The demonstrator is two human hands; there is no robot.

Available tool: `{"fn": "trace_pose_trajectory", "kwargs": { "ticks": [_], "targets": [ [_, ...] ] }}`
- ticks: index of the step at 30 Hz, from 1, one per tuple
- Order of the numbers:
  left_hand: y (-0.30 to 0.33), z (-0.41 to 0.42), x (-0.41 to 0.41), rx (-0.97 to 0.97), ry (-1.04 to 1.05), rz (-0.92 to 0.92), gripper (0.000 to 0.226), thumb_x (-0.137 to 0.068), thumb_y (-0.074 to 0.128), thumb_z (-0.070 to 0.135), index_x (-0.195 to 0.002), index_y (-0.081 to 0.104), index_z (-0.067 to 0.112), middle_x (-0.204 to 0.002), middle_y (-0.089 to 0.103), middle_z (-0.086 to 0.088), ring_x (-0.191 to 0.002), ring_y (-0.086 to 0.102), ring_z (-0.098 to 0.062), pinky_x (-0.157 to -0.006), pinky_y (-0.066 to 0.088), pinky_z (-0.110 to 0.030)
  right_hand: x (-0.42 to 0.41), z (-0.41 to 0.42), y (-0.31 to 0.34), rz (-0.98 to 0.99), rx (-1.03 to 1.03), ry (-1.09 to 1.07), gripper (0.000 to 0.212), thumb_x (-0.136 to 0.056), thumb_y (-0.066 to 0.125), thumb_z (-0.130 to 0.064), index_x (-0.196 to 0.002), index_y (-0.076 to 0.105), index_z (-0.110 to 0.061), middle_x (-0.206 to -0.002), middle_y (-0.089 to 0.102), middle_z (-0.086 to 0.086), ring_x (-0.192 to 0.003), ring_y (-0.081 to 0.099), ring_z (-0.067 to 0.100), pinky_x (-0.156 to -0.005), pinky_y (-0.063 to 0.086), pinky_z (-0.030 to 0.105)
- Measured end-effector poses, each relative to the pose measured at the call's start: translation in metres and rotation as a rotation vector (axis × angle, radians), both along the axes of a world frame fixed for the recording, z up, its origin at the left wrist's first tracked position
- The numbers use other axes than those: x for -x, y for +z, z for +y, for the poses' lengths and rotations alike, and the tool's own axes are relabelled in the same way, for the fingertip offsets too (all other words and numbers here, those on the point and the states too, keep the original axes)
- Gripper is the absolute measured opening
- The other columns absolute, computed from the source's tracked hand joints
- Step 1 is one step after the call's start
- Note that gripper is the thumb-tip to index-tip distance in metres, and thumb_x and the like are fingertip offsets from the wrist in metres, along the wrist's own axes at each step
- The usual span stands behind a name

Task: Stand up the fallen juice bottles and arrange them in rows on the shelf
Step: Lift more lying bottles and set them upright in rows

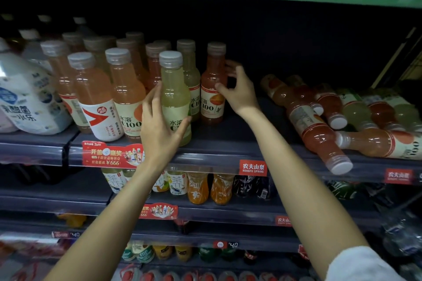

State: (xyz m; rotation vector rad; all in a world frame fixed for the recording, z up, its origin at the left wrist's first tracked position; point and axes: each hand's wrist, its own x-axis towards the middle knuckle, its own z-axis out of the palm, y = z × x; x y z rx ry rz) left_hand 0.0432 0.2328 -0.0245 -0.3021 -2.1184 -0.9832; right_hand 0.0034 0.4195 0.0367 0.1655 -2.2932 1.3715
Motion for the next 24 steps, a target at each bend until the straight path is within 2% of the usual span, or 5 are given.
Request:
{"fn": "trace_pose_trajectory", "kwargs": {
  "ticks": [6, 11, 16, 21, 24],
  "targets": [
    [-0.001, -0.001, 0.002, 0.001, -0.002, -0.001, 0.091, -0.078, 0.077, 0.034, -0.149, 0.025, 0.013, -0.142, 0.039, -0.014, -0.13, 0.039, -0.023, -0.092, 0.038, -0.026, 0.002, -0.001, -0.044, -0.086, -0.018, -0.076, 0.078, -0.078, 0.075, -0.027, -0.141, 0.029, -0.034, -0.132, 0.051, 0.005, -0.115, 0.054, 0.024, -0.092, 0.049, 0.045],
    [-0.001, -0.003, 0.001, 0.009, -0.003, -0.005, 0.091, -0.079, 0.077, 0.035, -0.15, 0.022, 0.016, -0.143, 0.039, -0.012, -0.13, 0.039, -0.021, -0.089, 0.039, -0.024, 0.021, -0.012, -0.048, -0.058, -0.049, -0.216, 0.075, -0.082, 0.072, -0.022, -0.144, 0.03, -0.027, -0.126, 0.053, 0.009, -0.109, 0.058, 0.028, -0.092, 0.048, 0.05],
    [-0.002, -0.003, 0.001, 0.025, -0.002, 0.006, 0.09, -0.079, 0.076, 0.037, -0.149, 0.024, 0.014, -0.143, 0.038, -0.013, -0.131, 0.04, -0.023, -0.09, 0.039, -0.024, 0.033, -0.022, -0.048, -0.07, 0.011, -0.135, 0.064, -0.086, 0.062, -0.002, -0.141, 0.03, -0.014, -0.132, 0.053, 0.01, -0.117, 0.055, 0.024, -0.097, 0.046, 0.038],
    [-0.003, -0.003, 0.002, 0.033, -0.006, 0.01, 0.09, -0.08, 0.074, 0.039, -0.149, 0.022, 0.015, -0.144, 0.037, -0.013, -0.131, 0.039, -0.024, -0.089, 0.04, -0.025, 0.035, -0.02, -0.053, -0.15, -0.102, 0.0, 0.078, -0.086, 0.051, 0.011, -0.15, 0.018, -0.017, -0.148, 0.027, 0.014, -0.135, 0.033, 0.025, -0.103, 0.022, 0.016],
    [-0.002, -0.003, 0.002, 0.037, 0.0, -0.001, 0.092, -0.079, 0.075, 0.039, -0.15, 0.021, 0.016, -0.144, 0.037, -0.013, -0.131, 0.038, -0.022, -0.088, 0.04, -0.025, 0.03, -0.016, -0.046, -0.21, -0.112, 0.077, 0.08, -0.085, 0.05, 0.012, -0.15, 0.017, -0.021, -0.146, 0.027, 0.011, -0.134, 0.035, 0.024, -0.11, 0.027, 0.024]
  ]
}}
